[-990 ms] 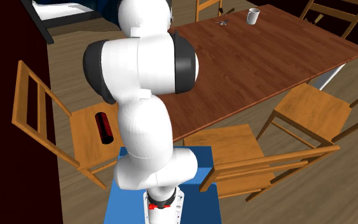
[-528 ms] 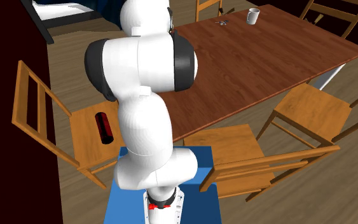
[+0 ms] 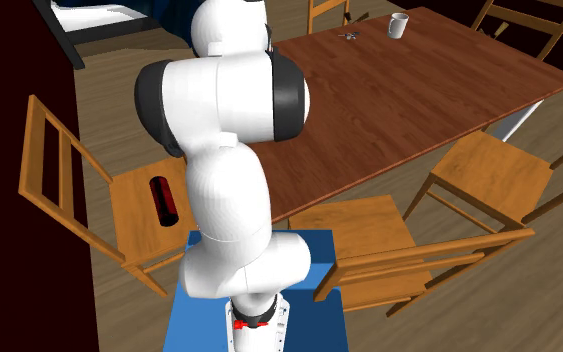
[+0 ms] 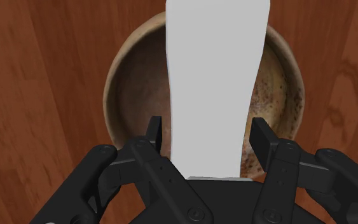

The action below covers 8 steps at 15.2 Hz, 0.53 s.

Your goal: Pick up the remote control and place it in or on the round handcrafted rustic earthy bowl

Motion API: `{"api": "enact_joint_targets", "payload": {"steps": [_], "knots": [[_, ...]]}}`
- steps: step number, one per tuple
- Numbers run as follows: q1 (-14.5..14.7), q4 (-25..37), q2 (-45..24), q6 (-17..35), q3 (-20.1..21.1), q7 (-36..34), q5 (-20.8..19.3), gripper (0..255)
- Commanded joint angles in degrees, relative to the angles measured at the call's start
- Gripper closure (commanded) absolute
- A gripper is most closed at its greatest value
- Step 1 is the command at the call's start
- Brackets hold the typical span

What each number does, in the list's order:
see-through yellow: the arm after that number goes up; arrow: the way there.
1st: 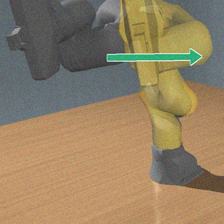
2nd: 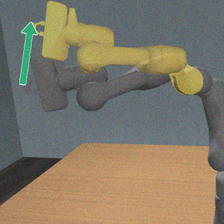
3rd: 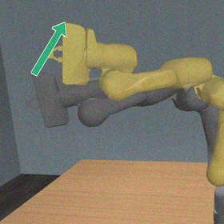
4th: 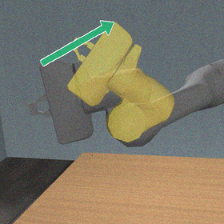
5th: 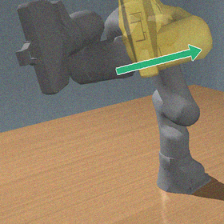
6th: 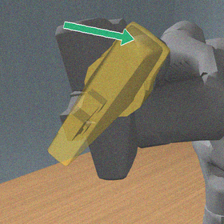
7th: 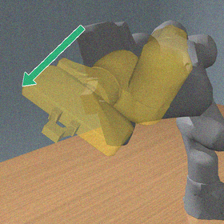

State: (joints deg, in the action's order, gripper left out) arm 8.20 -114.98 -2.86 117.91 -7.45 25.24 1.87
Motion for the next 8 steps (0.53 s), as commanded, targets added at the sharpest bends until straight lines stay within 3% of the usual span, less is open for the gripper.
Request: {"api": "enact_joint_targets", "payload": {"steps": [1, 4, 5, 8], "knots": [[0.0, 0.0, 0.0, 0.0, 0.0, 0.0, 0.0, 255], [0.0, 0.0, 0.0, 0.0, 0.0, 0.0, 0.0, 255], [0.0, -0.1, 0.0, 0.0, 0.0, 0.0, 0.0, 0], [0.0, -0.1, 0.0, 0.1, 0.0, 0.0, 0.0, 0]]}}
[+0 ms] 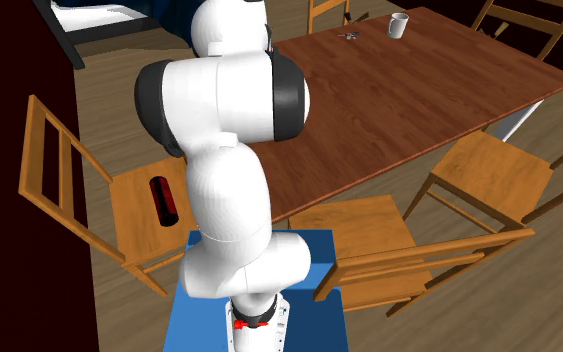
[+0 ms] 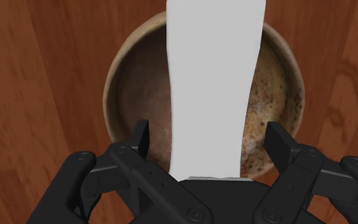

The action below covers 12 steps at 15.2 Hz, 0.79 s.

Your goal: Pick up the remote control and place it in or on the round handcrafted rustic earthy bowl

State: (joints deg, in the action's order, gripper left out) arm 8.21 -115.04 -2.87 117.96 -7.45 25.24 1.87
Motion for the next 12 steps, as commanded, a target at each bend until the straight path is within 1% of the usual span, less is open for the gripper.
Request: {"api": "enact_joint_targets", "payload": {"steps": [1, 2, 6, 12], "knots": [[0.0, 0.0, 0.0, 0.0, 0.0, 0.0, 0.0, 0], [0.0, 0.0, 0.0, 0.0, 0.0, 0.0, 0.0, 0], [0.0, 5.1, 1.9, -7.0, -0.1, -0.2, -0.4, 0], [0.0, 5.1, 1.9, -7.0, -0.1, -0.2, -0.4, 0]]}}
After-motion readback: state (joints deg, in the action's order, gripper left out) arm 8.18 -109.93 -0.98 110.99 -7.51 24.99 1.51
